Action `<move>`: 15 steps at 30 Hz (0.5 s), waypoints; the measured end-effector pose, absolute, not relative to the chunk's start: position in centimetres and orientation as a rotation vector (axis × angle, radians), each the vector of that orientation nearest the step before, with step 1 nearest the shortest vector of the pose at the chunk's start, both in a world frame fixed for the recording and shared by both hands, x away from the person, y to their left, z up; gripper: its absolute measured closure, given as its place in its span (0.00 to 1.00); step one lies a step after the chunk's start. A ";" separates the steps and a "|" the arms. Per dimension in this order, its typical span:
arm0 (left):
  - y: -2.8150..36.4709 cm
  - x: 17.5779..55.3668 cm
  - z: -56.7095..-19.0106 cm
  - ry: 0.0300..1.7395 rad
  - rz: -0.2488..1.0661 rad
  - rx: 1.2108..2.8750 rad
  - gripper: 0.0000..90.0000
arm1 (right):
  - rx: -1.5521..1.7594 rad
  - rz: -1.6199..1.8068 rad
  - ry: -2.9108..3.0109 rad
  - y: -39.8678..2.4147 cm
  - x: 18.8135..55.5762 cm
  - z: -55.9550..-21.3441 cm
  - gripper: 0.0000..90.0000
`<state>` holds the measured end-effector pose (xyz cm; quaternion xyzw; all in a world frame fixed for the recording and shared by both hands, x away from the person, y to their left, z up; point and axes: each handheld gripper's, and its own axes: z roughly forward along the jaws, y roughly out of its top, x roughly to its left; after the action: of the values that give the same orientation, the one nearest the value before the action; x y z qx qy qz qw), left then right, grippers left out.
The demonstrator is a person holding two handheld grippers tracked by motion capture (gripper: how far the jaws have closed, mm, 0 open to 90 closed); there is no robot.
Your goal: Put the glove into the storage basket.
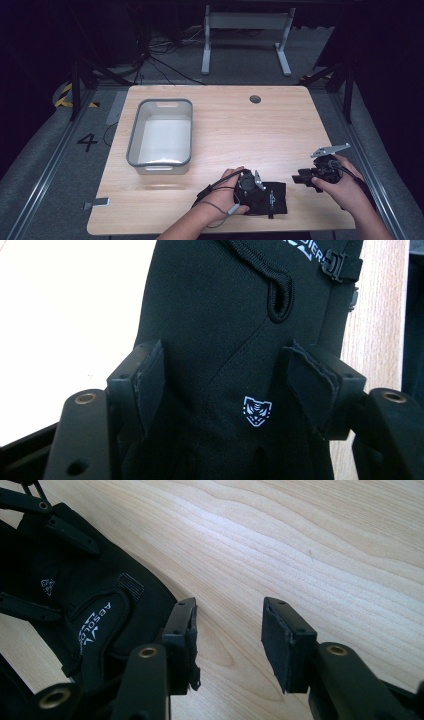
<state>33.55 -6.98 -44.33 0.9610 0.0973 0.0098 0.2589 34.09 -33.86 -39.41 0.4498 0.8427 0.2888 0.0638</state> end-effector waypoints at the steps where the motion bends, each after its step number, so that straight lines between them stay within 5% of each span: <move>1: -7.0 33.5 -44.3 0.264 0.027 2.604 0.37 | 1.358 0.872 2.545 -33.9 34.1 -39.4 0.65; 15: -7.2 33.9 -43.9 0.300 0.057 2.644 0.59 | 1.351 0.860 2.547 -33.5 34.1 -39.7 0.65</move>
<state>33.86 -7.18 -43.88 0.9650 0.1093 0.0208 0.2376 34.10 -33.54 -39.70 0.4480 0.8448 0.2851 0.0663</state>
